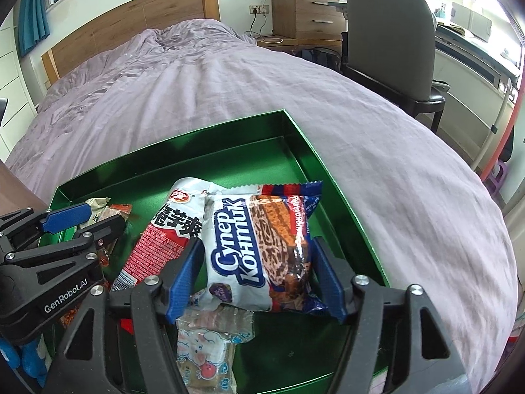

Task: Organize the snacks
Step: 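Open both tools to release the wafer bar and cookie pack in the tray, then withdraw both tools from the tray toward the chocolate bar and pink candy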

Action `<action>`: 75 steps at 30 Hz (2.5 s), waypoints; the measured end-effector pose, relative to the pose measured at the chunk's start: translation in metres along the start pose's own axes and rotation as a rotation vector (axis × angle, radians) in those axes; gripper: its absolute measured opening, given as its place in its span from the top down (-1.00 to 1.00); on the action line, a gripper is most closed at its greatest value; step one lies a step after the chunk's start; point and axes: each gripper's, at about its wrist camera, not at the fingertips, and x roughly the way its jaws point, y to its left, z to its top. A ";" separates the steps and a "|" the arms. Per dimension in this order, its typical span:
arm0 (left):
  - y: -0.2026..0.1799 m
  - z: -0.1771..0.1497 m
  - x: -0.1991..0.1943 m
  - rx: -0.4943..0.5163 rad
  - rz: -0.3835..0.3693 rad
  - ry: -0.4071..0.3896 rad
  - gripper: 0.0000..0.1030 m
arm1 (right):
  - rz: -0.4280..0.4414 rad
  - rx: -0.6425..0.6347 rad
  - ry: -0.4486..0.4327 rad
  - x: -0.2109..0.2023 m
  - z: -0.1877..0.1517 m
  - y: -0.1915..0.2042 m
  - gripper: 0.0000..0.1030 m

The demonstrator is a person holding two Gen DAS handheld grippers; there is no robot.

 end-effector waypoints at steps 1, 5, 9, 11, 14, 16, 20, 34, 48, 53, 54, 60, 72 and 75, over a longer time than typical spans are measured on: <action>-0.001 0.000 -0.002 0.003 0.002 -0.004 0.10 | -0.001 -0.001 -0.002 -0.002 0.000 0.001 -1.00; -0.001 0.000 -0.014 0.004 0.007 -0.017 0.03 | -0.001 -0.005 -0.016 -0.016 0.002 0.003 -1.00; 0.000 -0.004 -0.029 0.003 0.003 -0.029 0.00 | -0.006 -0.009 -0.029 -0.033 0.005 0.004 -1.00; 0.000 -0.008 -0.038 0.006 -0.002 -0.032 -0.01 | -0.008 -0.011 -0.038 -0.044 0.005 0.005 -1.00; 0.001 -0.013 -0.051 0.001 -0.017 -0.036 -0.01 | -0.012 -0.013 -0.051 -0.062 0.004 0.005 -1.00; 0.001 -0.018 -0.062 0.006 -0.024 -0.041 -0.01 | -0.014 -0.013 -0.062 -0.074 0.004 0.006 -1.00; 0.002 -0.032 -0.085 0.015 -0.034 -0.053 -0.01 | -0.015 -0.007 -0.076 -0.100 -0.003 0.007 -1.00; 0.024 -0.086 -0.153 0.008 -0.034 -0.087 -0.07 | 0.005 0.004 -0.083 -0.169 -0.047 0.028 -1.00; 0.091 -0.160 -0.202 -0.063 0.031 -0.091 -0.14 | 0.034 -0.001 -0.092 -0.219 -0.095 0.062 -1.00; 0.122 -0.184 -0.220 -0.105 0.066 -0.096 -0.18 | 0.052 -0.012 -0.102 -0.238 -0.109 0.079 -1.00; 0.129 -0.189 -0.224 -0.114 0.074 -0.099 -0.18 | 0.057 -0.016 -0.102 -0.241 -0.112 0.084 -1.00; 0.163 -0.221 -0.243 -0.159 0.111 -0.108 -0.23 | 0.096 -0.050 -0.108 -0.261 -0.128 0.116 -1.00; 0.228 -0.279 -0.270 -0.245 0.152 -0.123 -0.37 | 0.152 -0.147 -0.106 -0.295 -0.155 0.193 -1.00; 0.241 -0.292 -0.274 -0.250 0.166 -0.128 -0.38 | 0.163 -0.175 -0.100 -0.297 -0.159 0.213 -1.00</action>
